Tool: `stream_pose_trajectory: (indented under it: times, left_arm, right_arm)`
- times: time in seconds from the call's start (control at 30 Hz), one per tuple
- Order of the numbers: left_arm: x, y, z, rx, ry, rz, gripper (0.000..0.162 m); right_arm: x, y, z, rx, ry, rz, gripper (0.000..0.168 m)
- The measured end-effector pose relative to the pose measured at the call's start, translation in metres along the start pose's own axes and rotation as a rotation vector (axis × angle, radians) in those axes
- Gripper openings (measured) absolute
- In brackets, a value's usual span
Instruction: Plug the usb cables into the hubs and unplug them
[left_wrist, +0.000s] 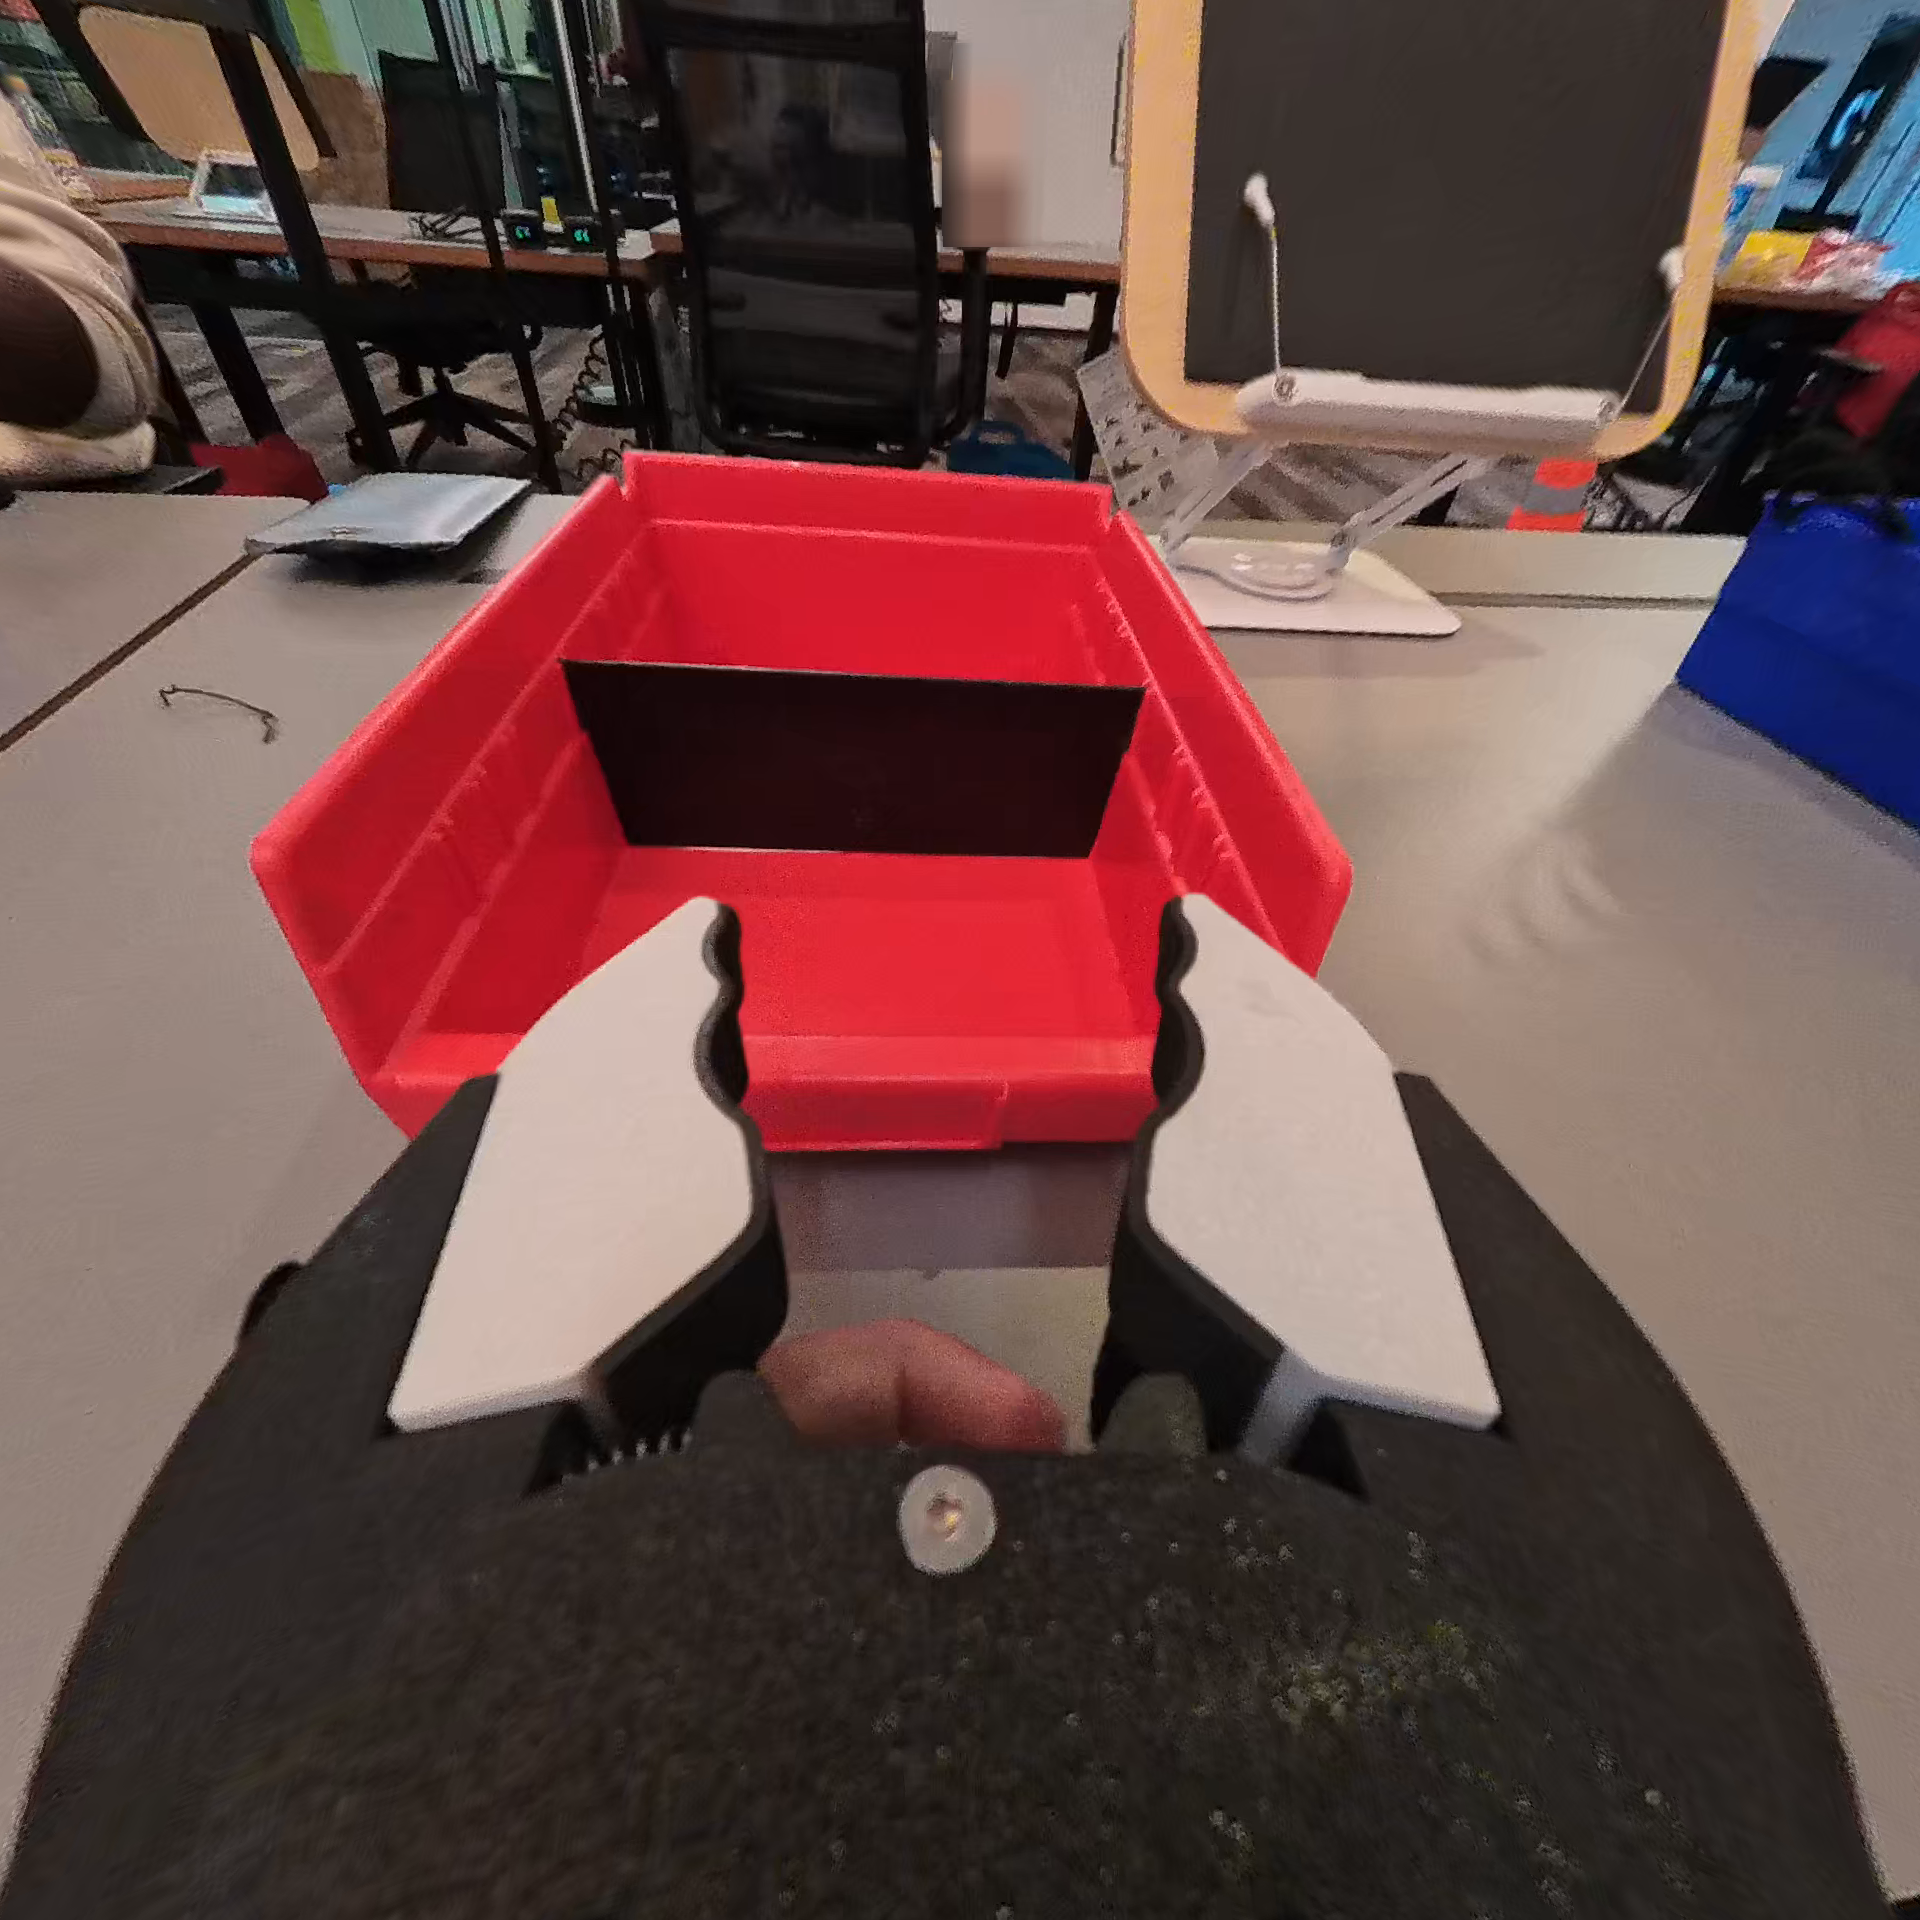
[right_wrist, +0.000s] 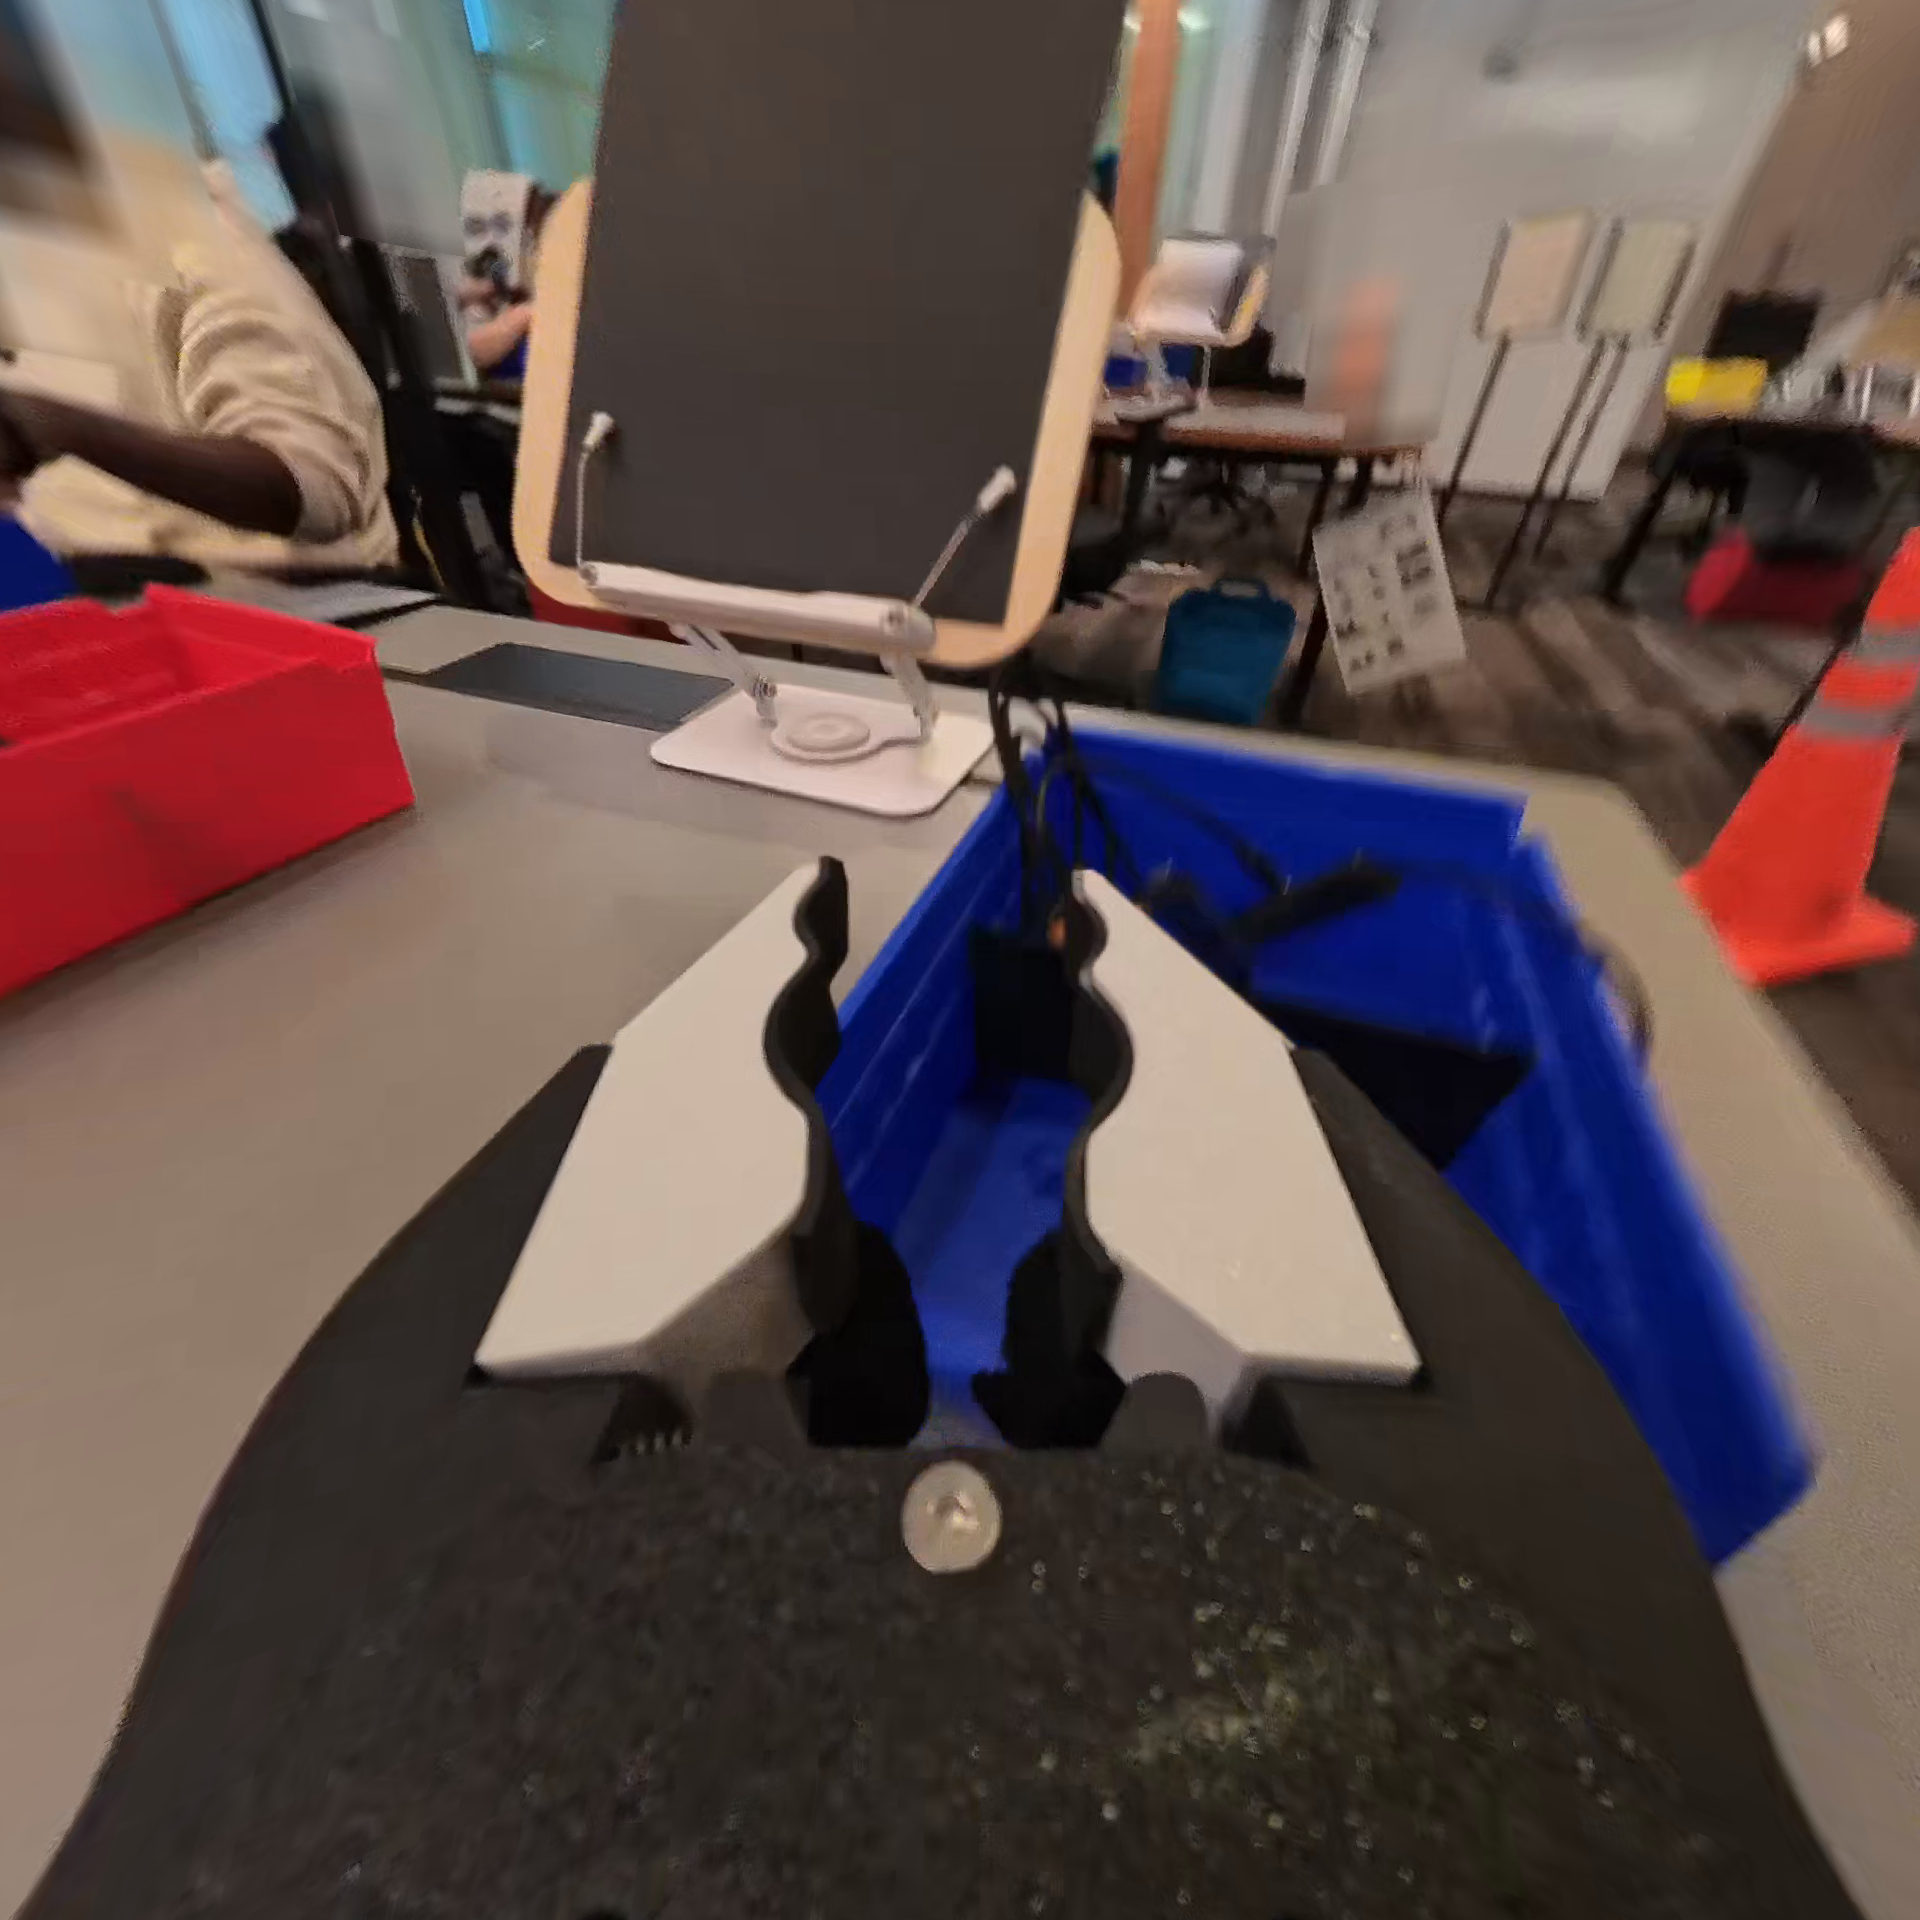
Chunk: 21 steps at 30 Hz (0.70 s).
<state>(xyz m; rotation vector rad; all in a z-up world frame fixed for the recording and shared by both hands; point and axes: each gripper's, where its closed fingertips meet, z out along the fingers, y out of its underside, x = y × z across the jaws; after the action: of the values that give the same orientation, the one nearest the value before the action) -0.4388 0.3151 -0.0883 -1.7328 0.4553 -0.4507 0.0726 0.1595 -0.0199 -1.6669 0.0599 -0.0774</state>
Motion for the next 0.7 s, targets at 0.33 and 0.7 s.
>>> stream_pose_trajectory:
  times: [0.33,0.7]
  left_arm:
    - [0.002,0.003,0.014,-0.04,-0.067,0.14,0.075]
    - [0.01,-0.002,0.008,-0.015,-0.041,0.135,0.052]
  right_arm:
    - [-0.011,0.076,-0.035,-0.081,0.147,-0.024,0.04]
    - [0.007,0.094,-0.027,-0.162,0.227,-0.046,0.041]
